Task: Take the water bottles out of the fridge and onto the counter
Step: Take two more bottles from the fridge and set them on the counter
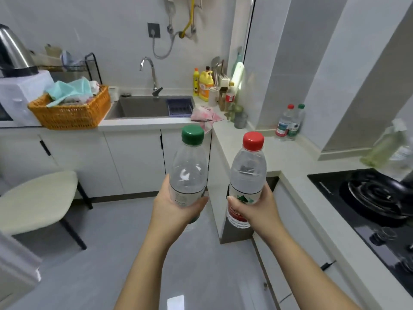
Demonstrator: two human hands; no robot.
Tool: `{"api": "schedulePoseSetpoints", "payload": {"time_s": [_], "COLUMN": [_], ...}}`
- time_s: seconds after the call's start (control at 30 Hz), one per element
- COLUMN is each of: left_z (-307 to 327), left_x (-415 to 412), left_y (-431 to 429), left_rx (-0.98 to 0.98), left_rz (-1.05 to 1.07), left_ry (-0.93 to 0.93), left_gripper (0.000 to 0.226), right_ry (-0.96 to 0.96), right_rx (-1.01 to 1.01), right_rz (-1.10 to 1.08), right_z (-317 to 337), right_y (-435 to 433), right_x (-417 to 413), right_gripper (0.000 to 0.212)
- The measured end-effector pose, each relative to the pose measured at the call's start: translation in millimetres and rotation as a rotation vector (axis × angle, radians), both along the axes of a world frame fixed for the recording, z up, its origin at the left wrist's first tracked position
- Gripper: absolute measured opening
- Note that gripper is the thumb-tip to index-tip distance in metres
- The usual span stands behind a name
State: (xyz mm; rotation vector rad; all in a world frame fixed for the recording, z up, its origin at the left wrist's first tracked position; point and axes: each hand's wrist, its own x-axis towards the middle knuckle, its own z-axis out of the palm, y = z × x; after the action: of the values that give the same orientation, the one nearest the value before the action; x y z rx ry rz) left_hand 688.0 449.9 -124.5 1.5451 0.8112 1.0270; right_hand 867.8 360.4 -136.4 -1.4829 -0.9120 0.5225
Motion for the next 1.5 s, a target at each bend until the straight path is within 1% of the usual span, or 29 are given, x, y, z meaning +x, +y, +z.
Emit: {"api": "schedulePoseSetpoints", "payload": {"time_s": [0.2, 0.37, 0.57, 0.7, 0.83, 0.87, 0.93, 1.03, 1.17, 1.27, 1.33, 1.4, 1.5], "left_z": [3.1, -4.0, -10.5, -17.2, -24.5, -25.7, -27.0, -32.8, -46.3, -65.0, -78.9, -91.8, -109.7], "left_x": [59.4, 99.1, 155.3, 205.3, 266.2, 281.7, 311.7, 354.0, 399.4, 422.3, 436.9, 452.4, 475.2], "left_y": [72.1, 102.6, 129.1, 144.2, 155.6, 157.7, 162.0, 167.8, 178.9, 194.3, 207.2, 221.6, 242.6], "left_rx": [0.006, 0.015, 0.038, 0.036, 0.033, 0.023, 0.012, -0.002, 0.032, 0.027, 0.011, -0.003, -0.033], "left_rz": [-0.063, -0.109, -0.152, -0.167, -0.155, -0.151, -0.146, -0.139, -0.091, -0.103, -0.105, -0.101, -0.126], "left_ry": [0.004, 0.026, 0.038, 0.047, 0.062, 0.067, 0.089, 0.102, 0.168, 0.252, 0.299, 0.308, 0.322], "left_gripper": [0.044, 0.047, 0.049, 0.051, 0.049, 0.049, 0.052, 0.049, 0.054, 0.061, 0.063, 0.061, 0.066], "right_ry": [-0.026, -0.034, 0.004, 0.033, 0.025, 0.025, 0.027, 0.060, 0.068, 0.086, 0.069, 0.064, 0.048], "right_rx": [-0.003, -0.019, -0.029, -0.042, -0.071, -0.075, -0.077, -0.088, -0.129, -0.175, -0.206, -0.241, -0.300], "right_rz": [-0.143, -0.216, -0.215, -0.222, -0.216, -0.212, -0.206, -0.216, -0.229, -0.229, -0.240, -0.250, -0.252], "right_z": [-0.2, -7.0, -17.0, -25.9, -35.5, -36.9, -40.0, -48.5, -64.0, -78.7, -87.3, -94.4, -108.3], "right_y": [52.2, 76.1, 100.7, 119.5, 139.9, 143.9, 151.0, 159.3, 171.6, 179.2, 185.8, 194.2, 207.1], "right_x": [58.1, 94.2, 143.9, 189.8, 250.5, 267.0, 299.6, 346.5, 400.6, 429.9, 444.7, 457.1, 475.1], "right_gripper": [0.053, 0.056, 0.062, 0.062, 0.073, 0.073, 0.065, 0.059, 0.061, 0.061, 0.067, 0.074, 0.069]}}
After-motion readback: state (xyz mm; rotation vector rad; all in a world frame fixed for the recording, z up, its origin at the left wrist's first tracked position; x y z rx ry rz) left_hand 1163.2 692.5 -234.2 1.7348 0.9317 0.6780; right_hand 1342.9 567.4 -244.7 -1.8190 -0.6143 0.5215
